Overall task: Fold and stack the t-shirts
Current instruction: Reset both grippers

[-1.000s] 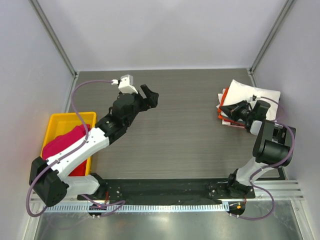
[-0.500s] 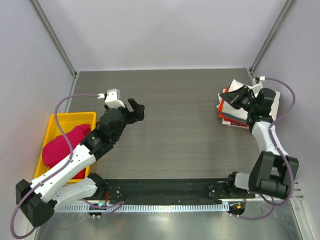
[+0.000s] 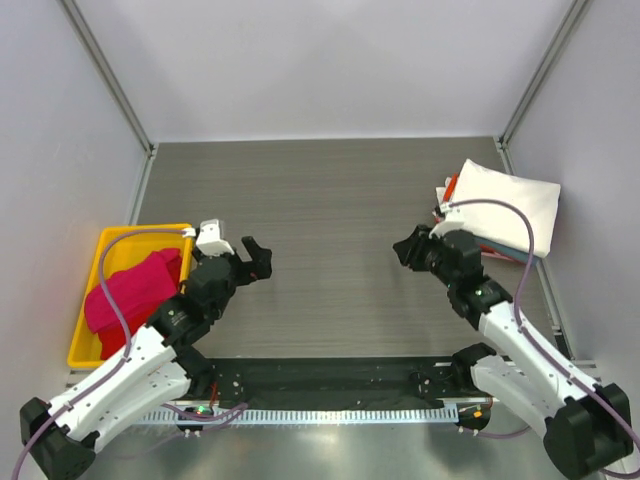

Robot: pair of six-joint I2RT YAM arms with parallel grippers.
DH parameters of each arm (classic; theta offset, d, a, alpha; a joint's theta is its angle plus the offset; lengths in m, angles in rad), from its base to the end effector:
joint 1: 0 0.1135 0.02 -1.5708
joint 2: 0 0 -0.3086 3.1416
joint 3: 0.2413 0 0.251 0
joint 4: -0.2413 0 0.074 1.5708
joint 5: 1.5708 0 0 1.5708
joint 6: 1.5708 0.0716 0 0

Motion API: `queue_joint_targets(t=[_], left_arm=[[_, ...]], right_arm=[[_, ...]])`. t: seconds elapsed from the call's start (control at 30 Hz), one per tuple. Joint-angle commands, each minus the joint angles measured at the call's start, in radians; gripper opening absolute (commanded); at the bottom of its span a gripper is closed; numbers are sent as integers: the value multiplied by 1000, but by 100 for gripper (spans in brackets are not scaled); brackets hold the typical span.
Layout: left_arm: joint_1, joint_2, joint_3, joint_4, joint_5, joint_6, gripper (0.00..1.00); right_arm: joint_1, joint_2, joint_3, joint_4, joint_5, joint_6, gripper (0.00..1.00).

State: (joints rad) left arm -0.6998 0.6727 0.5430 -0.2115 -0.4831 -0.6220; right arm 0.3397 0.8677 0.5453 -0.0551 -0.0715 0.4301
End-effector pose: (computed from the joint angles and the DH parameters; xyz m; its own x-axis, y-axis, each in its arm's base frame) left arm 0.1419 -0.0760 0.2878 -0.3452 -0.3838 -0.8564 0.0423 0.9053 -0.4227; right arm 0.1924 0.0734 0.2750 -0.4806 0.2713 -0.8339 -0.2141 0.8859 0.4115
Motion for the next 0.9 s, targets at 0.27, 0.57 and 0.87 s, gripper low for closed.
queue_joint_targets(t=[0.27, 0.57, 0.87], left_arm=[[3, -172, -185, -56, -49, 18, 100], [3, -349, -290, -6, -40, 22, 100], [3, -345, -293, -9, -25, 8, 100]], right_arm=[[47, -231, -228, 109, 361, -7, 87], [47, -402, -288, 40, 362, 29, 100], [47, -478, -354, 92, 322, 41, 100]])
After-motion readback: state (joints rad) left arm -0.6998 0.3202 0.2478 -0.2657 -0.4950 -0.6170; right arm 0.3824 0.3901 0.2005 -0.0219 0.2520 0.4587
